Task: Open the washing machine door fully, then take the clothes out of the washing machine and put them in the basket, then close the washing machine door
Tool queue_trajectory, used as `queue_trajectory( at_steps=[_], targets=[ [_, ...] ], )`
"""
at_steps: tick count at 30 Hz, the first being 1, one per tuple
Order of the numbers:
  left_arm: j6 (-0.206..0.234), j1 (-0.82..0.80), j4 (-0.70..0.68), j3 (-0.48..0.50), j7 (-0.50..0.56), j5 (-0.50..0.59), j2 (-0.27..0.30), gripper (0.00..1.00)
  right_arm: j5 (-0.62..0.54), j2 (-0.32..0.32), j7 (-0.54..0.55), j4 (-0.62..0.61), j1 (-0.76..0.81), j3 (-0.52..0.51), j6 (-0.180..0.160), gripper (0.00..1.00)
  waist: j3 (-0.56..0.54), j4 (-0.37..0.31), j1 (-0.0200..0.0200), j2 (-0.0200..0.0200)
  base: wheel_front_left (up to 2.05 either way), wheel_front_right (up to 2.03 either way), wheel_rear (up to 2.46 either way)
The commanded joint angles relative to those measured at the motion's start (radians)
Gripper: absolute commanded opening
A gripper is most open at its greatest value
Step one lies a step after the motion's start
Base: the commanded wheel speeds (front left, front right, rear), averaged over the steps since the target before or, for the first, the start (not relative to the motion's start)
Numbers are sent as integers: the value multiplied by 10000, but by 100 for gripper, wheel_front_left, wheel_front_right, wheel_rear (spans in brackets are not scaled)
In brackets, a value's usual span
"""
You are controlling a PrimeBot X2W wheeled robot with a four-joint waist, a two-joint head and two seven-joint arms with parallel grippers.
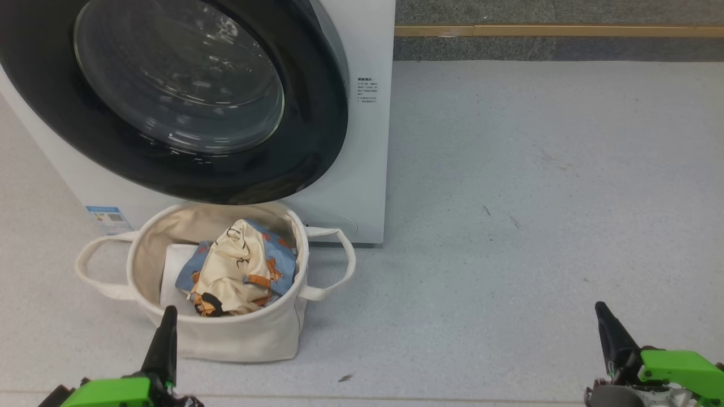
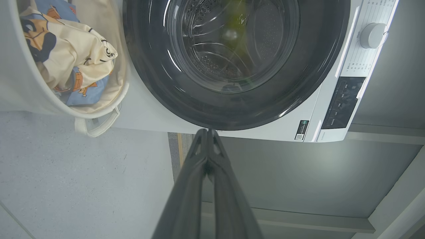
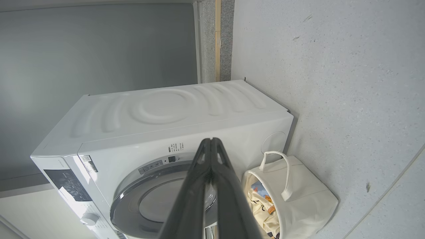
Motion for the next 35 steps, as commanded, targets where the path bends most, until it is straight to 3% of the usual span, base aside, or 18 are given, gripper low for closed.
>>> queue_trajectory(
  at_steps=[1,35],
  targets=[
    [-69,-239,-393,342,83,-37,58,0,52,-58,77,-309,-485,190,31,0,0,0,0,0,0,0,0],
    [-69,-239,-393,341,82,-38,58,0,54,-58,76,-309,-484,192,31,0,0,0,0,0,0,0,0]
  ],
)
